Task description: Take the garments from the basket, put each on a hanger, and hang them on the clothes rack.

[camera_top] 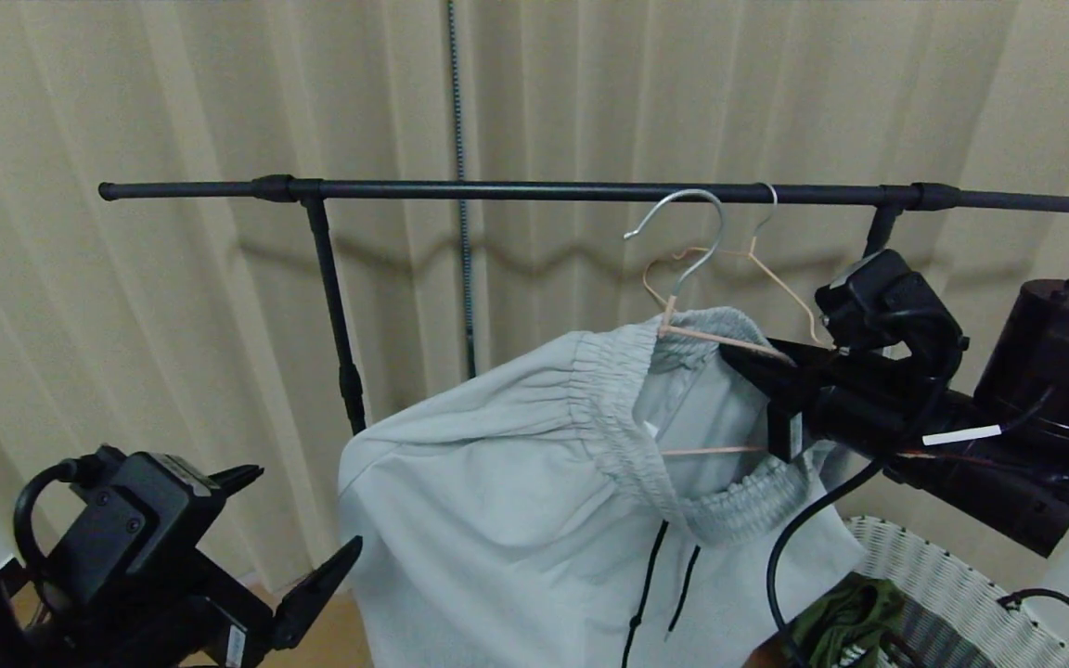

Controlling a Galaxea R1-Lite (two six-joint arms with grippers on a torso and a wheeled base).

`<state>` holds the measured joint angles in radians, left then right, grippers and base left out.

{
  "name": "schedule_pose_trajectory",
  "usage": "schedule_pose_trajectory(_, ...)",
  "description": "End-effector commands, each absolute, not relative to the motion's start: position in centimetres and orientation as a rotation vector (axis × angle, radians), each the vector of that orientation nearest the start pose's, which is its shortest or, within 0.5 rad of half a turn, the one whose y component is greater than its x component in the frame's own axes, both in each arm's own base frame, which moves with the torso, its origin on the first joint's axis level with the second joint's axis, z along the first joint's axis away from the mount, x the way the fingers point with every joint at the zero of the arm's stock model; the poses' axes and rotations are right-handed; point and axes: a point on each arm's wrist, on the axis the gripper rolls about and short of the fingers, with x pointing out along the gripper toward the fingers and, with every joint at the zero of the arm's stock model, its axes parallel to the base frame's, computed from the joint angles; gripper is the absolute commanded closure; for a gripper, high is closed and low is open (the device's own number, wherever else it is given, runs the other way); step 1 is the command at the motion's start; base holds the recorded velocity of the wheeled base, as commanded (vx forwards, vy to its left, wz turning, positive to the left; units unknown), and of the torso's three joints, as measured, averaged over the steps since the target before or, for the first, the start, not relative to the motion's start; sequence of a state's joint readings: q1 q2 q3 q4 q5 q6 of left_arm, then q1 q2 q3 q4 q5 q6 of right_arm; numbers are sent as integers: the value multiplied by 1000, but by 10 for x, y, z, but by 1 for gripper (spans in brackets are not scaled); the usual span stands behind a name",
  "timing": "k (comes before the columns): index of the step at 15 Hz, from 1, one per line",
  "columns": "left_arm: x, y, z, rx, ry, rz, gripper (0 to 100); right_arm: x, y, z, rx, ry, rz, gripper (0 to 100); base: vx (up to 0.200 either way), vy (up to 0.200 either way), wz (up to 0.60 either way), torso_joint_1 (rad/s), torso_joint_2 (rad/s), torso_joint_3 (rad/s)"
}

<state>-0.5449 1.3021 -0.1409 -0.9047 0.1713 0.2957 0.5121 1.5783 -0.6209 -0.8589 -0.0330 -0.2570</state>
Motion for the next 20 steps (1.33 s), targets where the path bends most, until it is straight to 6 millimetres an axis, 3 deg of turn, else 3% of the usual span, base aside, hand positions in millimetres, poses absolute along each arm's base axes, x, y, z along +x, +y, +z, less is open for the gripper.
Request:
schedule_pose_trajectory(1, 146, -82, 122, 397, 250, -404, 0, 229, 128, 195, -274, 15, 489, 100, 0, 0, 0, 0, 0, 0)
schedule_pose_trajectory(6, 149, -85, 122, 399, 251, -416, 0, 222, 124, 200, -268, -2, 493, 100, 0, 0, 0, 0, 0, 0)
schedule_pose_trajectory(7, 150, -86, 123, 398, 250, -416, 100, 221, 124, 200, -261, -2, 493, 100, 0, 0, 0, 0, 0, 0)
schedule_pose_trajectory(12, 152, -85, 121, 398, 255, -402, 100, 217, 123, 203, -233, -7, 493, 100, 0, 0, 0, 0, 0, 0)
schedule_pose_trajectory(16, 159, -60, 114, 414, 316, -239, 100, 216, 121, 205, -231, -12, 481, 100, 0, 0, 0, 0, 0, 0)
schedule_pose_trajectory(20, 157, -57, 113, 419, 321, -215, 100, 217, 122, 204, -236, -1, 483, 100, 0, 0, 0, 0, 0, 0)
